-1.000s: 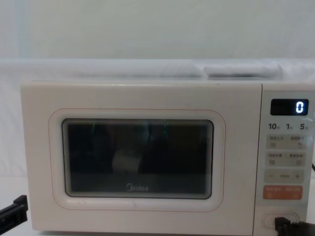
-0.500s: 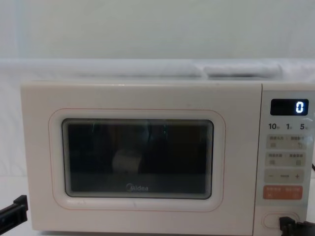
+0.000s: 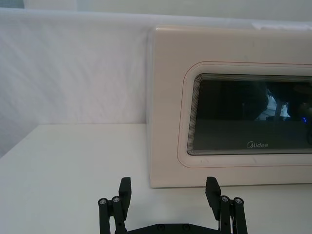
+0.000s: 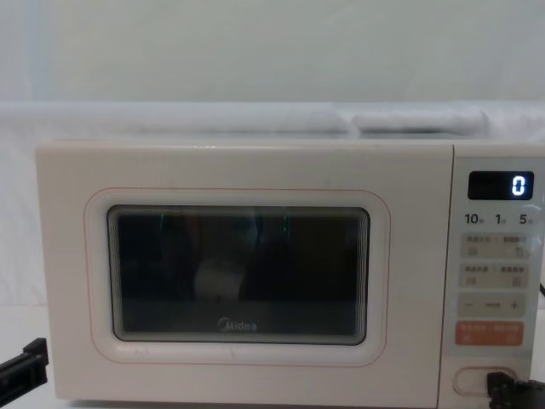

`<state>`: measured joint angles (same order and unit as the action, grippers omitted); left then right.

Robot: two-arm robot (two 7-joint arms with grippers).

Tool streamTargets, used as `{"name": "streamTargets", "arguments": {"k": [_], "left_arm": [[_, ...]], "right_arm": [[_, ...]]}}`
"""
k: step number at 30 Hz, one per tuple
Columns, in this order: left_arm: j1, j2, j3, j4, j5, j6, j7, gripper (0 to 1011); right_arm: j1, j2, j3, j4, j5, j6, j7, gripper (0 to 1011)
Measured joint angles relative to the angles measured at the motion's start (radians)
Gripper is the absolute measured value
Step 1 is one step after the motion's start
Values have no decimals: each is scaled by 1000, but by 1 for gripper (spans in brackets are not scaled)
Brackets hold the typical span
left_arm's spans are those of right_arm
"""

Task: Press the button to open the microwave door with one hand; close the microwave door with the other hand.

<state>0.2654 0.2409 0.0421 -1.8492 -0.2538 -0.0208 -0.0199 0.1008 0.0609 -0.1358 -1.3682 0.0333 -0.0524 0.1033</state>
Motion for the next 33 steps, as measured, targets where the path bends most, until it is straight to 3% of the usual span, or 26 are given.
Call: {"name": "streamTargets", "arguments": {"k": [33], "left_arm": [[0,0,0,0,0,0,0,1001]], "right_arm": [[31,-7,-14,29,-1,-1,9,0]]}}
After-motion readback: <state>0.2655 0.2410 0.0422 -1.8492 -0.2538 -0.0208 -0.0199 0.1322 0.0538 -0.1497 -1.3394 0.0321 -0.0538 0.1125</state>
